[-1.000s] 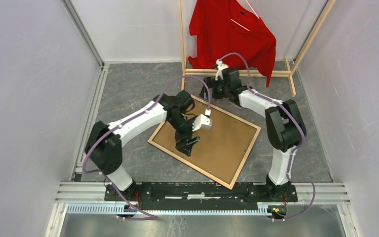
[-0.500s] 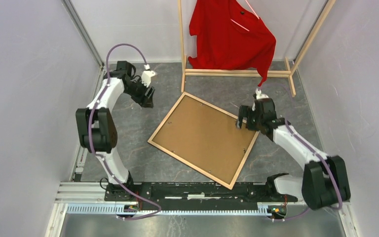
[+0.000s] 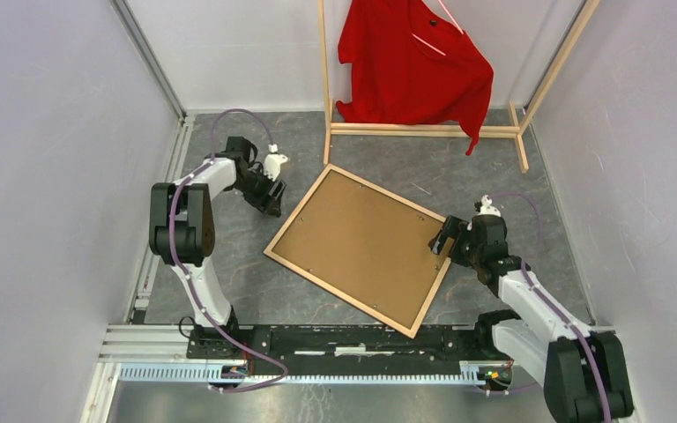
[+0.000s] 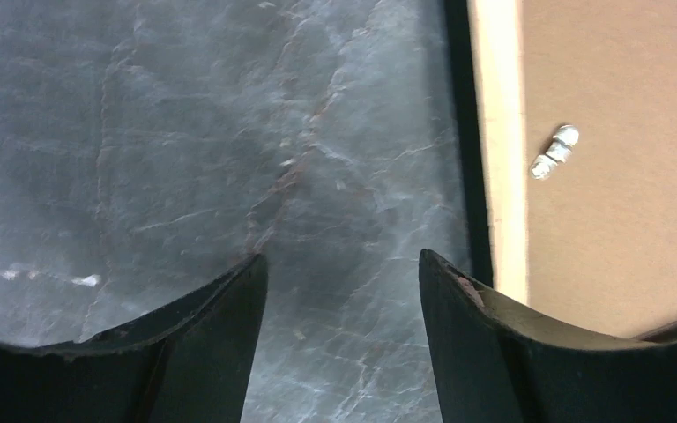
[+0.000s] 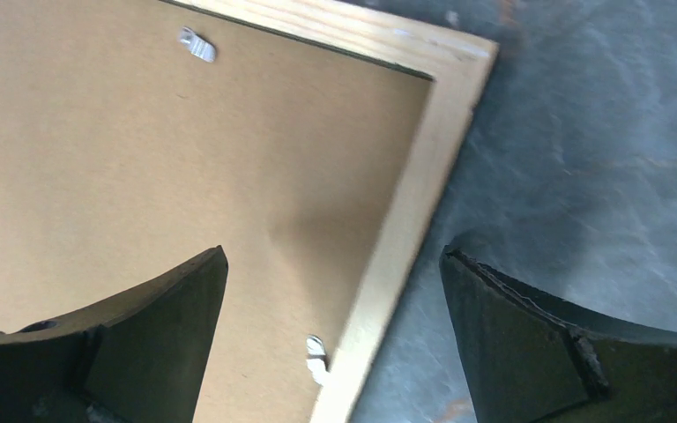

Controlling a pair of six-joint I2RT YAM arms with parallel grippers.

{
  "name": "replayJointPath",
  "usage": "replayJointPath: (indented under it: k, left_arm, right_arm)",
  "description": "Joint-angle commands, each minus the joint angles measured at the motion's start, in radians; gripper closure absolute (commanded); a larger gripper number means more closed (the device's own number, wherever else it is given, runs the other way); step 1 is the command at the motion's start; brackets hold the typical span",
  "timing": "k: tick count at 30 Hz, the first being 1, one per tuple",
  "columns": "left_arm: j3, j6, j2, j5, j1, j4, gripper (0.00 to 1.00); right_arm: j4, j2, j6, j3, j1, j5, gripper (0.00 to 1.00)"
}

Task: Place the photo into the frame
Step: Adjust the photo frame at the center of the board.

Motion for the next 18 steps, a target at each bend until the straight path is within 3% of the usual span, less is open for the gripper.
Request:
replayJointPath:
  k: [1,8,18]
  left_arm:
    - [-0.105,0.005,-0.050,0.008,-0.061,0.044,0.28]
    - [-0.242,0.074,-0.104,0.036,-0.130,0.021,0.32]
    - [-0.316,0.258,-0.219,0.074,-0.139,-0.193,0.32]
  right_arm:
    - [0.154,0.105,0.053,0.010,-0.028,-0.148,0.02]
    - [0.250,0.330,0.044,0.202,-0.077,-0.239,0.02]
    - [0.257,0.611,0.010,0.423,-0.079,-0.300,0.02]
